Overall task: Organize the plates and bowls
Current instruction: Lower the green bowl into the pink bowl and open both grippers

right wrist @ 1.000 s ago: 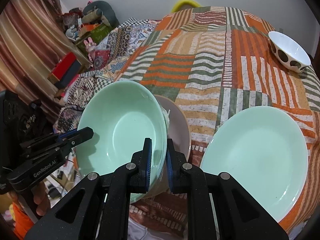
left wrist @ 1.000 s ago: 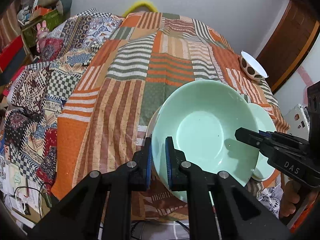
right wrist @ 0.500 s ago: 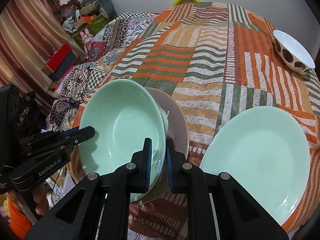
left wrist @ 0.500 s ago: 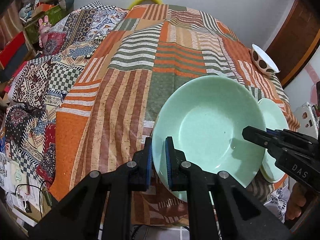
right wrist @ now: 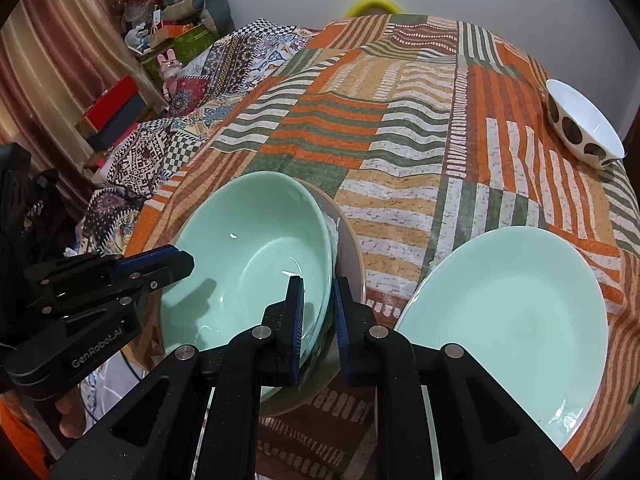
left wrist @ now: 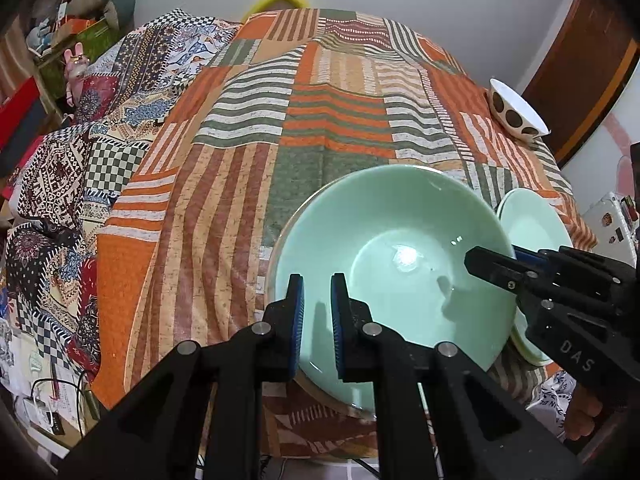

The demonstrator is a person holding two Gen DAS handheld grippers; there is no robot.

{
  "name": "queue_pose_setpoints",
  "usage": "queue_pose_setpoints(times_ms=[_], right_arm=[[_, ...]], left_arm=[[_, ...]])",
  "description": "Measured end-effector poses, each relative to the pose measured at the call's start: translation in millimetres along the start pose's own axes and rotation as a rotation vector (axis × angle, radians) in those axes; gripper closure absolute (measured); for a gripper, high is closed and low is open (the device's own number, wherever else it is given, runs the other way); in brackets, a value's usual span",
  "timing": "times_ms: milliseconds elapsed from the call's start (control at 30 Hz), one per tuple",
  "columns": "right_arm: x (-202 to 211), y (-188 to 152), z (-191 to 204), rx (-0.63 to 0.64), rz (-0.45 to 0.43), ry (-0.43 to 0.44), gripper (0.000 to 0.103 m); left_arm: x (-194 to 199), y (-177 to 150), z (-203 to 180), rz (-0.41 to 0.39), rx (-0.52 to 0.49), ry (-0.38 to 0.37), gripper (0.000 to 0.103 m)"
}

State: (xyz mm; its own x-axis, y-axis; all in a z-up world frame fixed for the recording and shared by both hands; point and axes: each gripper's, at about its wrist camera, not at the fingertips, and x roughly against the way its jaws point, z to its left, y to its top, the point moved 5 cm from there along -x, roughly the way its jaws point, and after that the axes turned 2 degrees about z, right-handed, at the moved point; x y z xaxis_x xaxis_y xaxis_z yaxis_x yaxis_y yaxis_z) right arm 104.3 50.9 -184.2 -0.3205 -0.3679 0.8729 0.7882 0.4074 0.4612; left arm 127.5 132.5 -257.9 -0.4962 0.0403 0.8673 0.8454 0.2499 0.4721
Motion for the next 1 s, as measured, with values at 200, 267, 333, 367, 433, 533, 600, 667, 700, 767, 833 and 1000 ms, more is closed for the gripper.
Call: queue_pose_setpoints(times_ms=[200, 267, 333, 367, 433, 533, 600, 667, 700, 767, 833, 1000], right_arm=[[6, -1, 0, -0.007, 0.01, 0.068, 0.071], [13, -2, 1, -0.002, -0.011, 0.077, 0.064], [20, -2, -1, 0.007, -0.037, 0.041, 0.049], [25, -2, -4, 0.008, -0.059, 0.022, 0.046], [33, -2, -10, 0.004, -0.079, 0.016, 0.043], [48, 1, -26, -0.024, -0.106, 0.013, 0.043], [59, 3, -40, -0.043, -0.133, -0.005, 0.043], [72, 6, -57, -0.066, -0.16, -0.023, 0.043], [79, 6, -67, -0.078, -0.174, -0.034, 0.043], [91, 9, -86, -0.095, -0.197, -0.055, 0.04], [106, 13, -108, -0.118, -0.231, -0.095, 0.037], [131, 20, -160, -0.184, -0.284, -0.171, 0.037]], left_arm=[[17, 5, -2, -0.026, -0.003, 0.004, 0.092], [25, 9, -7, -0.041, -0.016, 0.004, 0.09], [34, 13, -13, -0.063, -0.026, 0.001, 0.086], [38, 15, -16, -0.072, -0.031, 0.001, 0.082], [47, 21, -24, -0.099, -0.042, -0.003, 0.073], [60, 31, -37, -0.137, -0.055, -0.011, 0.063], [69, 38, -48, -0.165, -0.073, -0.013, 0.059], [77, 49, -63, -0.202, -0.096, -0.006, 0.05], [80, 53, -67, -0.214, -0.104, -0.005, 0.047], [85, 64, -81, -0.242, -0.117, -0.007, 0.036], [88, 72, -91, -0.259, -0.117, -0.014, 0.029], [83, 104, -124, -0.29, -0.137, -0.028, 0.019]])
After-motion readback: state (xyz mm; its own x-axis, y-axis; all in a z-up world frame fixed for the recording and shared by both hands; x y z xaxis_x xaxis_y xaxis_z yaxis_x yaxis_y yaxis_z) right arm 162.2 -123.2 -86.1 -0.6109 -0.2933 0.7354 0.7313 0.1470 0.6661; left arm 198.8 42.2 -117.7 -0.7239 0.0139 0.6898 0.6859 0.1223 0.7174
